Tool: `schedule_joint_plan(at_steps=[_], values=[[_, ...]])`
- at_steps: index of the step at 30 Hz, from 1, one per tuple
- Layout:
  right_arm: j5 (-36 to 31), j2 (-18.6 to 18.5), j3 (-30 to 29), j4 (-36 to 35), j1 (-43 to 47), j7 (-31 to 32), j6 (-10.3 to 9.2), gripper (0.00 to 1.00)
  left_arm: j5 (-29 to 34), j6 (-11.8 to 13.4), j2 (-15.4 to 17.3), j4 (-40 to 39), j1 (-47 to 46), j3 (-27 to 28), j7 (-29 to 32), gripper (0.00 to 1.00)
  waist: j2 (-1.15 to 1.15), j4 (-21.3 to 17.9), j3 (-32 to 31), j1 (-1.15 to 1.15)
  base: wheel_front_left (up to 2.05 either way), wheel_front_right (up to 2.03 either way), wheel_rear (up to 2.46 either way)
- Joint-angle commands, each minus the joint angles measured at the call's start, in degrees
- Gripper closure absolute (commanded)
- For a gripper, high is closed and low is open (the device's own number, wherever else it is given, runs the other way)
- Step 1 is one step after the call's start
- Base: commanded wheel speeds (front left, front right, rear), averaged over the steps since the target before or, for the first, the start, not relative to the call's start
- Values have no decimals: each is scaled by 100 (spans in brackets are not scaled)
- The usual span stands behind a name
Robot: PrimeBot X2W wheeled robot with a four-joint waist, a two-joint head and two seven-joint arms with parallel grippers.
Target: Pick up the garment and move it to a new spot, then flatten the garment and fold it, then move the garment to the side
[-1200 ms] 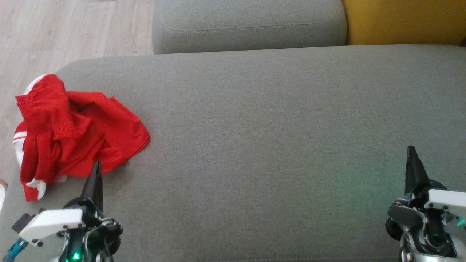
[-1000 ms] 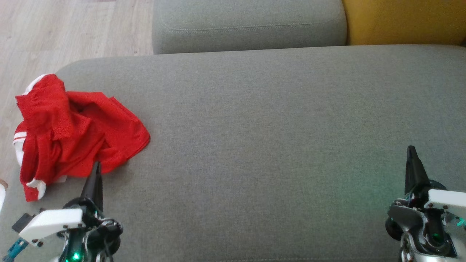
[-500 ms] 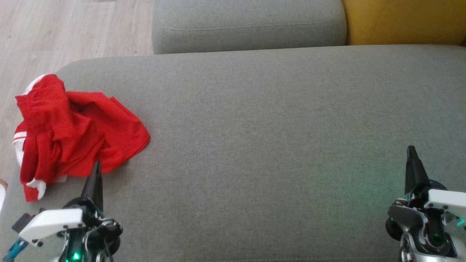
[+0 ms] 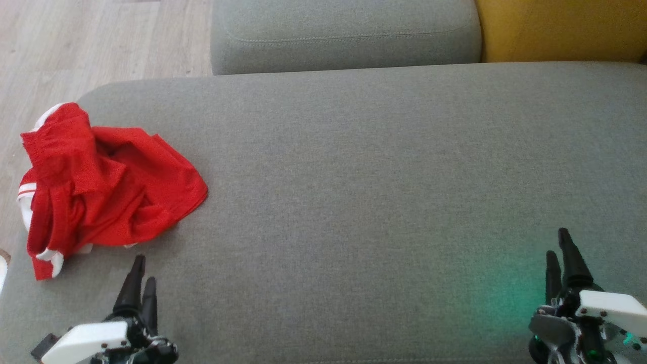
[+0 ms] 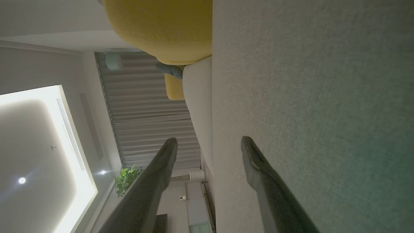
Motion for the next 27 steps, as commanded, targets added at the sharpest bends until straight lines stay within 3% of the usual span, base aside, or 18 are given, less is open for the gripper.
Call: schedule_joint_plan(at_steps=[1,9,27], values=[[-80,-44,59,-202,-291,-59,3,0,101,-20,51,-202,-295,7,-54,0,0,0,1,0,0,0,0],[-448,-120,258,-161,-432,-211,6,0,611,-23,56,-183,-389,32,-187,0,0,-2,26,0,0,0,0],[-1996,-154,536,-17,-702,-499,12,0,2223,121,68,-249,-554,-72,-472,0,0,-23,95,0,0,0,0]])
